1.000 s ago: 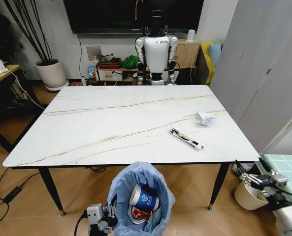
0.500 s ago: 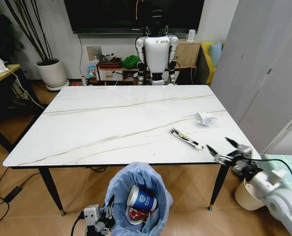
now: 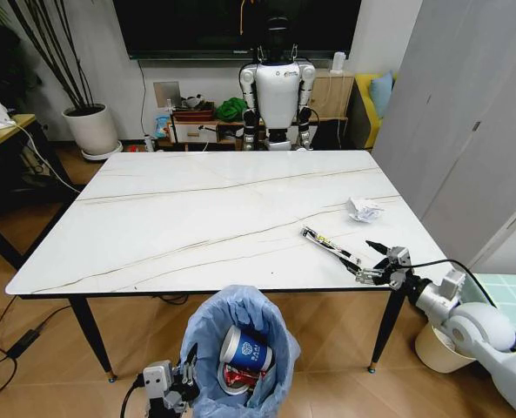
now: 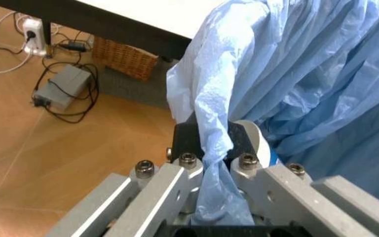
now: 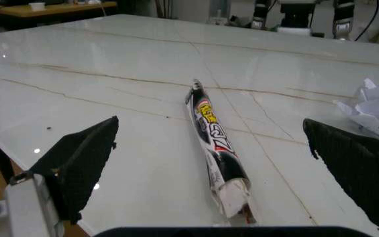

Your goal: Pick up the trash bin and place the trash from the table into it.

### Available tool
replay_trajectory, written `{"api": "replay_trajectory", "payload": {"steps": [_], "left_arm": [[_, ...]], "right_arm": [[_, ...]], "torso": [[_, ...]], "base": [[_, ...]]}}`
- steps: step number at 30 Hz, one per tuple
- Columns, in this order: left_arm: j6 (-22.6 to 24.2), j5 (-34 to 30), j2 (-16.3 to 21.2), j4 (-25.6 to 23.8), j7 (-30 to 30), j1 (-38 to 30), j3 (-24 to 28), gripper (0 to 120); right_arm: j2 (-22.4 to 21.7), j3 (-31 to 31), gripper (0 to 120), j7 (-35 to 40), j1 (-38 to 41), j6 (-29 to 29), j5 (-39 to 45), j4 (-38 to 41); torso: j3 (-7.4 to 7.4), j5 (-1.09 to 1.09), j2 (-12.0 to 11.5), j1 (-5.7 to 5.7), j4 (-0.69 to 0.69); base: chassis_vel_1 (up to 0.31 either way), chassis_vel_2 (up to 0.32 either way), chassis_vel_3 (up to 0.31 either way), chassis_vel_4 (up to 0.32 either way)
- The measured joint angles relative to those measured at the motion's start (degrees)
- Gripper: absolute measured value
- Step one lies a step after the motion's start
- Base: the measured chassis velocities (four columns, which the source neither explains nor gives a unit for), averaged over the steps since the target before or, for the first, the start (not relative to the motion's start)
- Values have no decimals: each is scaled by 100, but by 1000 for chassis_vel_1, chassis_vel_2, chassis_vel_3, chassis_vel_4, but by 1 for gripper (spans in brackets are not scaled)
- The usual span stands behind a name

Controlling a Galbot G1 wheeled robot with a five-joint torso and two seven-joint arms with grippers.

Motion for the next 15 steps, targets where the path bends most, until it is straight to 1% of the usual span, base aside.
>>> {"api": "replay_trajectory", "payload": {"steps": [5,8,10,12,15], "left_arm": [[28,-72,117,60,-14,-37,9,0],[37,-109,144,64,-20,-49,12,0],[38,-114,147,64,-21,-49,10,0],[39,-140,175,52,-23,-35,-17,0],[57,-199,216,42,-31,-44,-50,0]], "right_arm": [[-64,-57,100,-76,9,-15,0,-203],[-66,-305,100,-100,196,-22,-16,-383],[-59,-341,100,-101,236,-24,-16,-402],[1,-629,100,-102,527,-33,-15,-537],[33,-726,100,-100,644,-40,-14,-617]], "torso": [[0,0,0,0,-1],[0,0,0,0,-2],[0,-1,0,0,-2],[0,1,0,0,1],[0,1,0,0,3]], "base": [[0,0,0,0],[0,0,0,0],[0,0,0,0],[0,0,0,0],[0,0,0,0]]}}
